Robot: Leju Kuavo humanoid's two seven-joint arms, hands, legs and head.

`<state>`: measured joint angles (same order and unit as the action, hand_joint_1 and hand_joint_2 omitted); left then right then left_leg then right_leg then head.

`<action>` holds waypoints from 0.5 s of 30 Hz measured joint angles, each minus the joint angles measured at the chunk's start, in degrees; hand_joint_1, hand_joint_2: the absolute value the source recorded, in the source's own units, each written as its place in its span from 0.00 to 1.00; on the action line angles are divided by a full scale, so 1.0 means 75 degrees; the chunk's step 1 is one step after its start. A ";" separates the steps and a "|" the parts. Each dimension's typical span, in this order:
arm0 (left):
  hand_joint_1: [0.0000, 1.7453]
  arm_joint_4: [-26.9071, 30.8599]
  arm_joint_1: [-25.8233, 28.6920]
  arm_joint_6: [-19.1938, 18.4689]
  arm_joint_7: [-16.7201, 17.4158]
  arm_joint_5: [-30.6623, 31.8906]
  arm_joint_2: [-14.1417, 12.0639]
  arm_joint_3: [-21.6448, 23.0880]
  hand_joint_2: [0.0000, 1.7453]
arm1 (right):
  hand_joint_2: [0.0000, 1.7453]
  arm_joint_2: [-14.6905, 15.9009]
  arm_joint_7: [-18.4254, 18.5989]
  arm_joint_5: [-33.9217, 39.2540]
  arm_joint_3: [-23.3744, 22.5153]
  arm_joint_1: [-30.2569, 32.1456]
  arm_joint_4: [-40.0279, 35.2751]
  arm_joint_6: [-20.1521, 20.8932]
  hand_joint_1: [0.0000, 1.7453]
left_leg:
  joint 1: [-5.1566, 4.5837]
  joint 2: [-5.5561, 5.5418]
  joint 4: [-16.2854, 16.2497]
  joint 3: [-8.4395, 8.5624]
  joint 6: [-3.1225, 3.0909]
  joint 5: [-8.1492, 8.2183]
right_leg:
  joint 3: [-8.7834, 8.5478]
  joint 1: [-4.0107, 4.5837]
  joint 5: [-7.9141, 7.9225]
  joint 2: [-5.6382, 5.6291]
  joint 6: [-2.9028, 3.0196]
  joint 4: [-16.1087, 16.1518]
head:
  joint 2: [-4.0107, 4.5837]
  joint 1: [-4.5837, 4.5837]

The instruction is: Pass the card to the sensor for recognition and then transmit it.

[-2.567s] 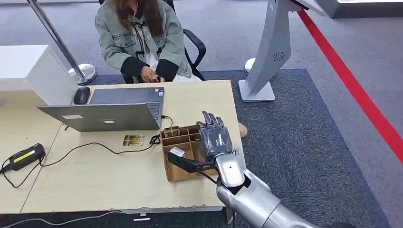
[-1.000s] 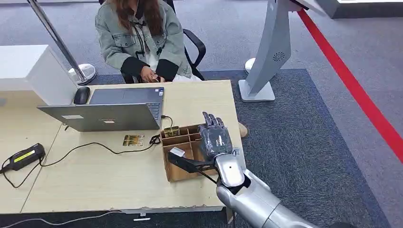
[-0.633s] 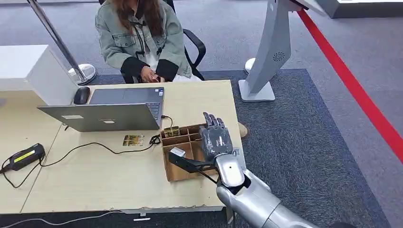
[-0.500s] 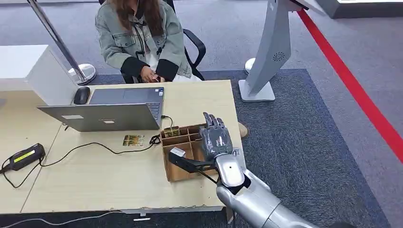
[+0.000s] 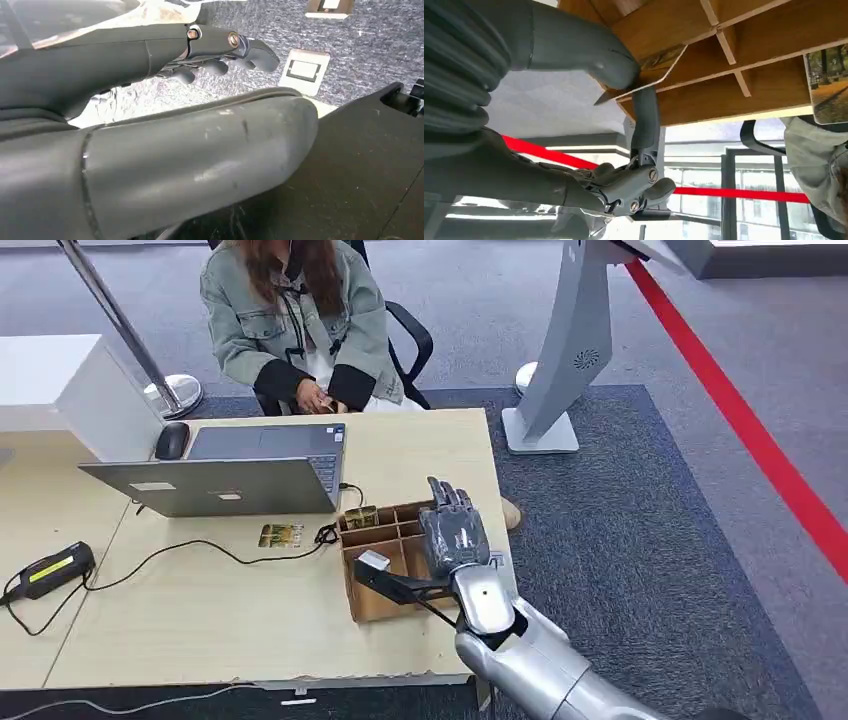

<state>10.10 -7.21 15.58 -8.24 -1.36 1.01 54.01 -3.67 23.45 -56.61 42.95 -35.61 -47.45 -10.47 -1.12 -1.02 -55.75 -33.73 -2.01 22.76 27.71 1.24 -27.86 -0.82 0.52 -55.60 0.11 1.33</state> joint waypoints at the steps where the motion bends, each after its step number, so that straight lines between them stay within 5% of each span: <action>1: 0.00 0.0000 -0.0001 0.0006 0.0000 0.0000 0.0000 0.0000 0.00 | 1.00 0.0000 0.0000 0.0003 0.0000 0.0000 0.0000 -0.0009 0.79 | 0.0000 0.0000 0.0000 0.0000 0.0000 0.0000 | 0.0000 0.0000 0.0000 0.0000 0.0000 0.0000 | 0.0000 0.0000; 15: 0.00 0.0000 -0.0013 0.0090 0.0000 0.0020 0.0044 -0.0006 0.00 | 1.00 -0.0015 -0.0084 0.0073 0.0000 0.0002 0.0070 -0.0180 0.86 | 0.0000 0.0000 0.0000 0.0000 0.0000 0.0000 | -0.0001 0.0000 0.0000 0.0000 0.0000 0.0000 | 0.0000 0.0003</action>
<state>10.10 -7.31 16.26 -8.24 -1.20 1.33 53.96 -3.78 22.82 -56.06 42.95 -35.59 -46.93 -11.82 -1.12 -1.01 -55.75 -33.74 -2.01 22.76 27.70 1.24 -27.86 -0.82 0.52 -55.60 0.11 1.36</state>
